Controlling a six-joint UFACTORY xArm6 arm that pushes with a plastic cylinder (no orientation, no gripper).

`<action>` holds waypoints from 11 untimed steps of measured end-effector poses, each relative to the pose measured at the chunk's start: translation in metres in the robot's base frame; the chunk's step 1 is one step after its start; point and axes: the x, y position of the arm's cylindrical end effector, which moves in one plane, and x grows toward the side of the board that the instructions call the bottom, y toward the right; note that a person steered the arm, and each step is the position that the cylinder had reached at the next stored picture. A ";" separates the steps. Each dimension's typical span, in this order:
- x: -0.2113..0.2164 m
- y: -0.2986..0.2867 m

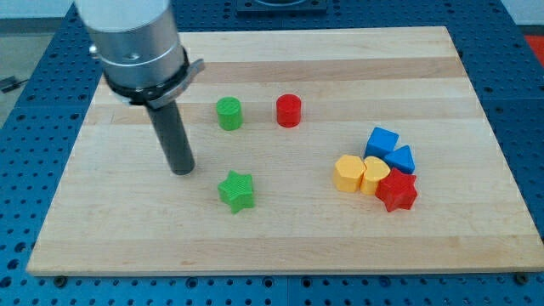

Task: Push the green star to the bottom of the yellow hexagon

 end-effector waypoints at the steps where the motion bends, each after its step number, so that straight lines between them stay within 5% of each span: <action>1: 0.030 0.035; 3: 0.056 0.151; 5: 0.065 0.079; 11: 0.062 0.211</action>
